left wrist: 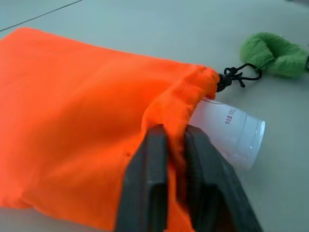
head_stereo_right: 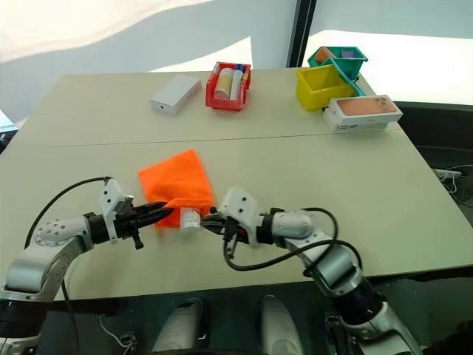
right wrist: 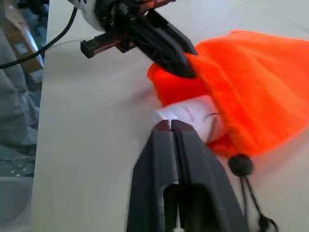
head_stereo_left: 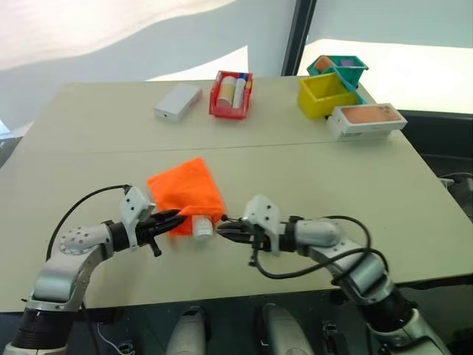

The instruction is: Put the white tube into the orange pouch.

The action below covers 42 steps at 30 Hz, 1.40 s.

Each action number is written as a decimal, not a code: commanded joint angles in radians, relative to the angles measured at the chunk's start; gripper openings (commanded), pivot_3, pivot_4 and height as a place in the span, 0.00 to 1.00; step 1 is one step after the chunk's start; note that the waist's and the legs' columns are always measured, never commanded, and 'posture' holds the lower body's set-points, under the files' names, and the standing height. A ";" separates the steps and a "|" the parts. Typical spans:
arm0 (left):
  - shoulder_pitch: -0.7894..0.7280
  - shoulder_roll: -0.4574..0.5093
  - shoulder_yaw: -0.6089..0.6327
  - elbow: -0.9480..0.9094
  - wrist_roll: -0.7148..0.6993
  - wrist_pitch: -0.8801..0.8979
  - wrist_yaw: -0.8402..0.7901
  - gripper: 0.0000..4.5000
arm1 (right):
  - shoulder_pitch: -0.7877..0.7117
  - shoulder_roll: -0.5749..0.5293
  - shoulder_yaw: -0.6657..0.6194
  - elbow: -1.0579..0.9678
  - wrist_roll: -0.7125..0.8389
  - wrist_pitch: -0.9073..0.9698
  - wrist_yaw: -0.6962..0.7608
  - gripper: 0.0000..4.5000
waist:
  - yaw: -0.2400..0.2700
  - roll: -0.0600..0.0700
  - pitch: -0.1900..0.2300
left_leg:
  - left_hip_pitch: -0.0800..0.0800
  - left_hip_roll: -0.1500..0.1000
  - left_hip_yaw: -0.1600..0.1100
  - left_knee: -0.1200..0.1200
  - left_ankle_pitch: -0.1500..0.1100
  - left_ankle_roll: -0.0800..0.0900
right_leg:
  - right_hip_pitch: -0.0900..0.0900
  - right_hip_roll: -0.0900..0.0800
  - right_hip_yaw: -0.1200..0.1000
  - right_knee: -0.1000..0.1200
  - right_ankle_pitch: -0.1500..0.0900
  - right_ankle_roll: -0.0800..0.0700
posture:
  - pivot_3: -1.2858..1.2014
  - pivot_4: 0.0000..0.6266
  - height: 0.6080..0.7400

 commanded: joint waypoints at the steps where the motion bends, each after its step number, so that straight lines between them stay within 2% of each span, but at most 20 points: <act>1: 0.007 0.012 0.003 -0.025 0.003 -0.002 0.004 0.01 | -0.035 0.021 0.015 0.008 0.005 0.019 0.016 0.00 | 0.003 0.000 0.000 | 0.000 0.000 0.000 0.000 0.000 0.000 | 0.000 0.000 0.000 0.000 0.000 0.000 | 0.52 0.24 1.00; 11: 0.011 -0.007 0.018 -0.047 -0.013 -0.006 0.030 0.01 | -0.062 0.163 0.017 0.141 -0.013 0.088 -0.047 0.00 | 0.000 0.000 0.000 | 0.000 0.000 -0.001 0.000 0.000 0.000 | 0.000 0.000 0.000 0.001 0.000 0.000 | 0.52 0.24 1.00; 26: 0.027 -0.011 -0.006 -0.078 -0.035 0.009 0.023 0.01 | -0.052 0.283 -0.035 0.233 -0.120 -0.062 -0.235 0.00 | -0.002 0.000 0.000 | 0.000 0.000 -0.001 0.001 0.000 0.000 | 0.000 0.000 0.000 0.001 0.000 0.000 | 0.52 0.24 1.00; 29: 0.038 -0.005 -0.018 -0.076 -0.018 -0.004 0.021 0.01 | -0.031 0.263 -0.040 0.191 -0.113 -0.068 -0.224 0.00 | -0.002 0.000 0.000 | 0.000 0.000 -0.001 0.001 0.000 0.000 | 0.000 0.000 0.000 0.001 0.000 0.000 | 0.52 0.24 1.00; 36: 0.043 -0.008 -0.023 -0.068 -0.008 -0.011 0.017 0.01 | 0.024 0.130 -0.084 0.085 -0.093 -0.063 -0.153 0.00 | 0.000 0.000 0.000 | 0.000 0.000 0.000 0.001 0.000 0.000 | 0.000 -0.001 0.000 0.001 0.000 0.000 | 0.52 0.24 1.00; 42: 0.050 -0.002 -0.022 -0.060 -0.007 -0.009 0.008 0.01 | 0.011 0.066 -0.100 0.118 -0.138 -0.143 -0.141 0.00 | -0.003 0.000 0.000 | 0.000 0.000 0.000 0.000 0.000 0.000 | 0.000 0.000 0.000 0.001 0.000 0.000 | 0.52 0.24 1.00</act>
